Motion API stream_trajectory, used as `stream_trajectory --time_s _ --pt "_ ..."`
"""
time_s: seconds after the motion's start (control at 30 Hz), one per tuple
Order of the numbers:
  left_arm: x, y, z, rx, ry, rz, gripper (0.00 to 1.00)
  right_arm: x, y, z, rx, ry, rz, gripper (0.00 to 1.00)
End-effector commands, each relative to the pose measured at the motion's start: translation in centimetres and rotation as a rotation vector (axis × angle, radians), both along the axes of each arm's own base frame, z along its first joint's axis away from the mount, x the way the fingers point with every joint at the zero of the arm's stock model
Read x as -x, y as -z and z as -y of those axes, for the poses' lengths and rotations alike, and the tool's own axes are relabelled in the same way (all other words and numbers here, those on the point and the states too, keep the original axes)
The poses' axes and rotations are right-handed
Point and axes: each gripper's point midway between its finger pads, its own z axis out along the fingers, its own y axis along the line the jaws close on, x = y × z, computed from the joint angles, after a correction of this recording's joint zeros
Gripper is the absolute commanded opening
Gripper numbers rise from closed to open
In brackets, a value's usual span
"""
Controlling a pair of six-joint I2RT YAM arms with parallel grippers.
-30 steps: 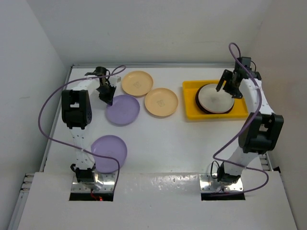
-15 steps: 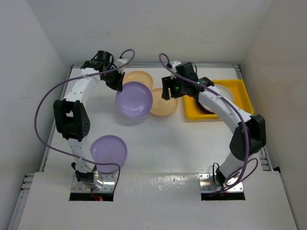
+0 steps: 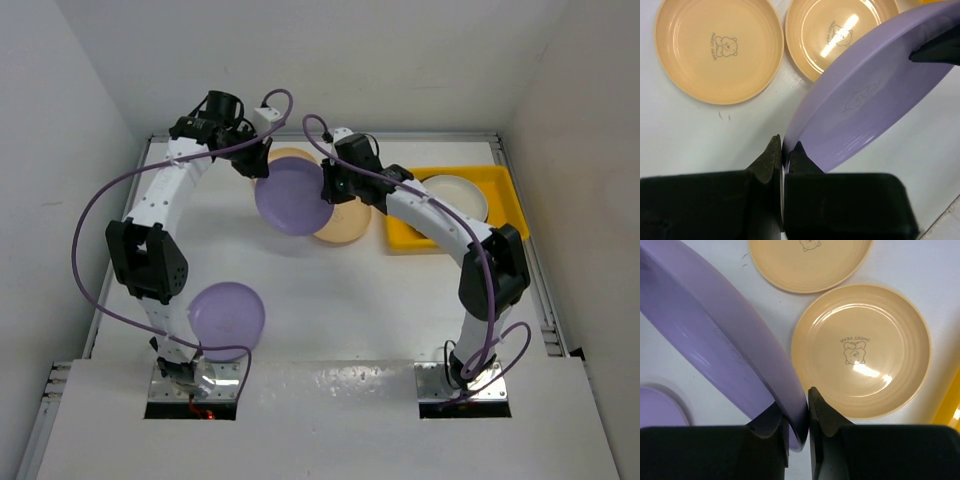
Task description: Place the plates into the plastic bin on the countertop
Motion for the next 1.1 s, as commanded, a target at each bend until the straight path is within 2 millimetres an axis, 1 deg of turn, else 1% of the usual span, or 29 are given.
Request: stream_trajectory --time_s 0.0,0.03,0.07,0.1,0.13,0.2,0.23,0.27,0.3,0.33,0.37,0.4,0.43,0.47,0.5,0.53,0.57,0.6,0.63,0.67,0.7,0.73,0.77,0.83,0.9,0.93,0.97,1.0,1.07 --pt "0.8 -1.4 0.5 0.030 -0.004 -0.009 0.00 -2.6 -2.2 2.7 0.038 0.189 0.113 0.12" --pt "0.7 -1.3 0.4 0.023 -0.010 -0.007 0.00 -2.9 -2.2 3.3 0.042 0.211 0.107 0.12" --pt "0.8 -0.7 0.4 0.019 -0.010 -0.028 0.00 -2.9 -1.7 4.5 0.058 0.237 0.081 0.08" --pt "0.8 -0.7 0.4 0.019 -0.010 -0.028 0.00 -2.9 -1.7 4.7 0.051 0.237 0.071 0.02" --pt "0.9 -0.8 0.5 0.027 -0.003 -0.030 0.00 -3.3 -1.6 5.8 0.050 0.256 0.062 0.00" --pt "1.1 -0.4 0.6 0.030 0.002 -0.049 0.01 -2.9 -1.6 5.8 0.039 0.230 0.038 0.00" --pt "0.9 -0.7 0.7 0.032 0.002 -0.040 0.18 -3.3 -1.9 6.9 0.041 0.238 0.038 0.00" --pt "1.0 -0.3 1.1 0.030 0.011 -0.049 0.41 -2.8 -1.6 7.4 0.044 0.233 0.006 0.00" --pt "0.8 -0.5 0.9 0.024 0.005 -0.039 0.59 -2.6 -2.2 7.9 0.035 0.236 0.005 0.00" --pt "0.7 -0.5 0.7 0.013 -0.004 -0.036 0.78 -3.0 -2.4 9.2 0.017 0.251 -0.012 0.00" --pt "0.3 -0.3 -0.2 -0.014 -0.035 -0.030 0.83 -2.6 -3.1 11.9 0.013 0.307 -0.035 0.00" --pt "-0.1 -0.2 -1.2 -0.026 -0.062 -0.028 0.97 -3.1 -3.1 14.8 0.002 0.368 -0.057 0.00" --pt "-0.4 -0.1 -2.0 -0.039 -0.085 -0.025 0.98 -2.8 -3.3 15.7 -0.029 0.367 -0.083 0.00" --pt "-0.5 0.5 -3.2 -0.066 -0.119 -0.036 0.99 -2.4 -2.8 21.0 -0.034 0.490 -0.131 0.00" --pt "-0.7 0.7 -4.9 -0.080 -0.160 -0.037 0.99 -2.1 -2.5 22.5 -0.055 0.524 -0.158 0.00" --pt "-0.8 1.3 -5.9 -0.106 -0.178 -0.044 0.99 -1.2 -2.0 23.4 -0.094 0.531 -0.215 0.00" --pt "-0.4 2.9 -7.2 -0.155 -0.203 -0.073 0.99 -0.4 -0.9 28.0 -0.120 0.644 -0.265 0.00" --pt "-0.1 3.8 -7.9 -0.172 -0.220 -0.096 0.99 -0.1 -0.6 28.8 -0.155 0.653 -0.289 0.00" --pt "0.2 4.1 -8.9 -0.186 -0.233 -0.102 0.99 0.6 0.4 29.4 -0.168 0.666 -0.326 0.00" --pt "0.5 4.8 -9.3 -0.190 -0.240 -0.124 0.99 0.7 1.1 32.5 -0.195 0.743 -0.342 0.00" --pt "1.1 6.1 -10.1 -0.196 -0.255 -0.164 0.99 0.8 1.7 32.8 -0.221 0.751 -0.372 0.00" --pt "1.4 6.6 -10.2 -0.198 -0.254 -0.179 0.99 0.9 1.9 34.1 -0.242 0.784 -0.377 0.00" --pt "1.8 7.2 -10.5 -0.192 -0.258 -0.201 0.99 0.7 2.4 34.7 -0.279 0.789 -0.397 0.00" --pt "2.0 7.5 -11.0 -0.192 -0.268 -0.211 0.99 0.4 3.1 35.9 -0.300 0.819 -0.420 0.00" --pt "2.5 8.4 -11.5 -0.195 -0.278 -0.240 0.99 -0.2 3.6 36.9 -0.319 0.838 -0.433 0.00" --pt "2.5 8.0 -11.3 -0.189 -0.265 -0.227 0.99 -0.3 3.8 37.0 -0.323 0.843 -0.438 0.00" --pt "2.8 8.5 -11.7 -0.190 -0.272 -0.243 0.99 -0.5 4.1 36.8 -0.333 0.831 -0.448 0.01" --pt "3.0 8.8 -11.8 -0.198 -0.261 -0.246 0.99 -0.8 4.4 36.8 -0.334 0.816 -0.458 0.04" --pt "3.7 10.0 -12.9 -0.243 -0.267 -0.268 0.99 0.2 5.1 36.7 -0.303 0.812 -0.530 0.24"
